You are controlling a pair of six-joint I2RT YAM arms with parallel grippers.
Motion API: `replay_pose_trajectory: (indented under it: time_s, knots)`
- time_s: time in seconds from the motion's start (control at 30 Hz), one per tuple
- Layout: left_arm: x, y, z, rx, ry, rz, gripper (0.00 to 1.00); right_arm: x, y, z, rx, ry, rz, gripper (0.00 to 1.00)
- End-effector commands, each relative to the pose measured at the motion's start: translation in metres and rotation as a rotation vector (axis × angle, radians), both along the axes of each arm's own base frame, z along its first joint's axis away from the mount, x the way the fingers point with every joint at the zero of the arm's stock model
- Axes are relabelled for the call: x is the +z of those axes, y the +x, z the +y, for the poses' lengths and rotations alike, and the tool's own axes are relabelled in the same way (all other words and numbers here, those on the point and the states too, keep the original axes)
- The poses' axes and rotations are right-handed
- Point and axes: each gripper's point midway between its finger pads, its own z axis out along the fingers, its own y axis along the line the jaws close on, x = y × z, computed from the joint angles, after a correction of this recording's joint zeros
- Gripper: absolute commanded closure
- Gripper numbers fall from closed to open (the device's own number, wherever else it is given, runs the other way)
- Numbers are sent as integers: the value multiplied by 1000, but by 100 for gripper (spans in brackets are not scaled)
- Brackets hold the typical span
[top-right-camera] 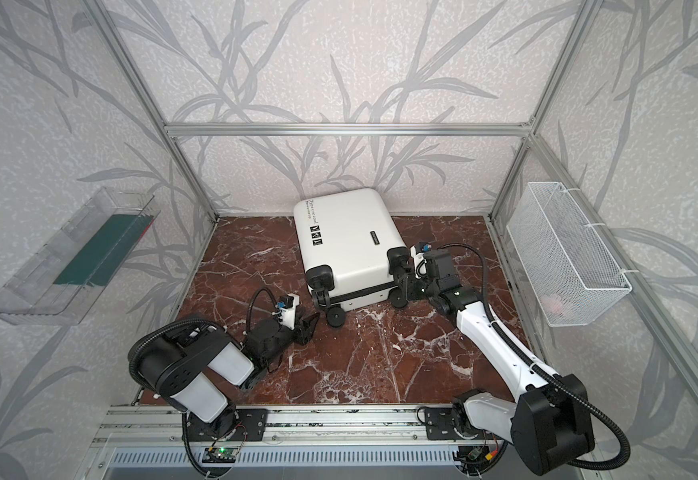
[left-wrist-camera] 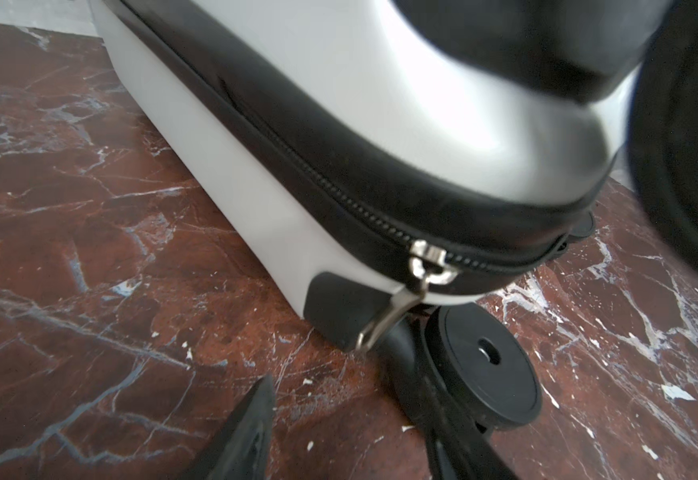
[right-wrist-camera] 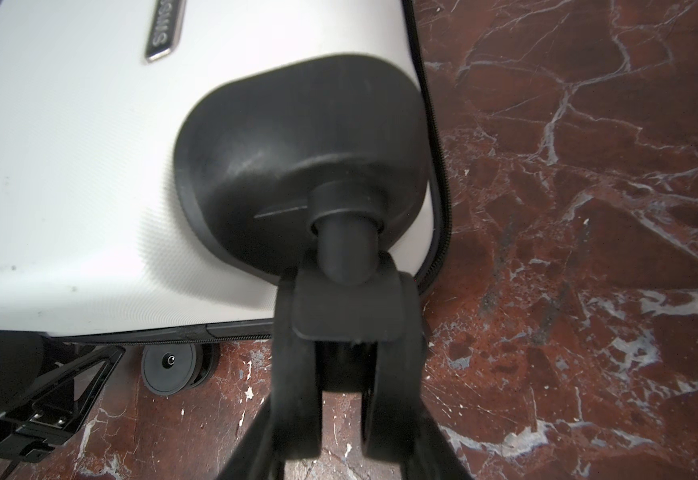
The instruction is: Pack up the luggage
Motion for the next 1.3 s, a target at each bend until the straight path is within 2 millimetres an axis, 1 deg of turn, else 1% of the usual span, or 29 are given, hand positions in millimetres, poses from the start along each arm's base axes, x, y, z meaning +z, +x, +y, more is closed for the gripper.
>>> replay_pose_trajectory:
  time_s: [0.0, 0.17, 0.43, 0.53, 0.6, 0.77, 0.9, 1.13, 1.27]
  knots:
    - [26, 11, -4, 5, -13, -111, 42, 15, 13, -3, -37, 19, -44, 85]
    - [30, 15, -7, 3, -10, -130, 47, 13, 13, -2, -36, 23, -38, 85]
    - [33, 20, -14, -20, -13, -140, 64, 14, 12, -2, -31, 20, -37, 85]
    - [34, 22, -16, -24, -17, -142, 69, 15, 11, -2, -31, 21, -38, 85]
    - [34, 22, -15, -24, -17, -140, 70, 16, 11, -2, -32, 22, -40, 85]
    - [33, 22, -16, -31, -14, -141, 71, 14, 11, -2, -30, 23, -35, 85]
    - [36, 23, -17, -41, -20, -149, 73, 14, 11, -1, -31, 26, -34, 85]
    - [39, 23, -18, -52, -29, -152, 83, 12, 10, -1, -30, 29, -27, 85]
    - [42, 22, -18, -55, -36, -158, 87, 12, 10, 0, -28, 29, -26, 85]
